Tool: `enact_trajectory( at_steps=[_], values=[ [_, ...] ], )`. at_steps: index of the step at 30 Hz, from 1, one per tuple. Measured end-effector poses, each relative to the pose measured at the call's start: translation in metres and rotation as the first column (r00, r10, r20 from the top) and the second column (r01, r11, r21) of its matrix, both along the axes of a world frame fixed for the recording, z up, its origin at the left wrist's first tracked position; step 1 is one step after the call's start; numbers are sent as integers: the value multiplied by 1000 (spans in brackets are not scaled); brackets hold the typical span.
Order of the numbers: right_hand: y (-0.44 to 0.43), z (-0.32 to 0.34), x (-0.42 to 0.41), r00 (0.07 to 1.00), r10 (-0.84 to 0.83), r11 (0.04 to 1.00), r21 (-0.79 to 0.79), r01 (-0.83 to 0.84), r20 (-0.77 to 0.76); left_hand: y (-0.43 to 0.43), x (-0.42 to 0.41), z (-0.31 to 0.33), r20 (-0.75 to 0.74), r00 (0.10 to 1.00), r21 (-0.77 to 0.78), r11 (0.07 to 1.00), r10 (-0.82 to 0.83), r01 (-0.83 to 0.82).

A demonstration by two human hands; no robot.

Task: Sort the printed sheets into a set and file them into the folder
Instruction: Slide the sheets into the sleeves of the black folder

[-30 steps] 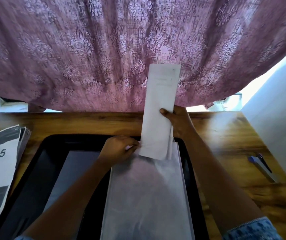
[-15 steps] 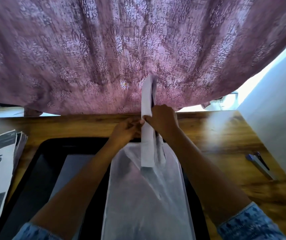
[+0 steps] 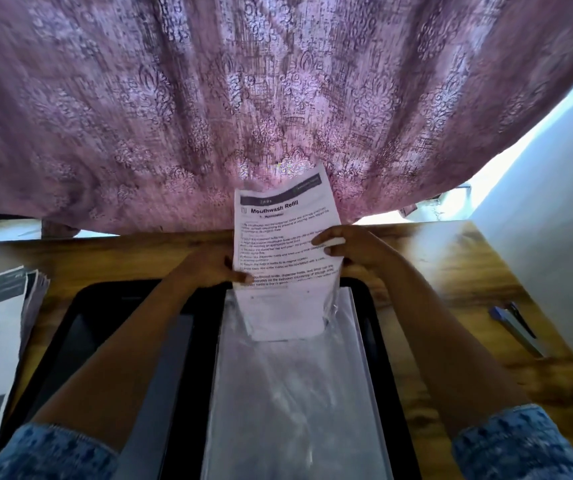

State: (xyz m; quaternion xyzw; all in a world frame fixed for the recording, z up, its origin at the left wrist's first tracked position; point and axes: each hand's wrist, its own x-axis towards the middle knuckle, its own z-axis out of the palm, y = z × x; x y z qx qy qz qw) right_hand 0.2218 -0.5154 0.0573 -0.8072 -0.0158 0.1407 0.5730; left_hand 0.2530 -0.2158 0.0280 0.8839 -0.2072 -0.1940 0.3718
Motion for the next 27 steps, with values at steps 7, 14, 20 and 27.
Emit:
enact_trajectory(
  at_steps=[7,14,20,27],
  values=[
    [-10,-36,-11,997,67,993,-97,-69,-32,13,-1,-16,232,965,321,926,125,-198],
    [-8,-40,-17,996,-87,992,-92,84,-25,28,-34,-36,413,895,26,980,170,-198],
    [4,-45,-24,965,-263,963,57,263,-3,33,-58,-64,486,874,228,968,-16,-109],
    [11,-35,-22,973,-210,841,-490,229,94,28,-59,-65,529,848,272,954,-39,-126]
  ],
)
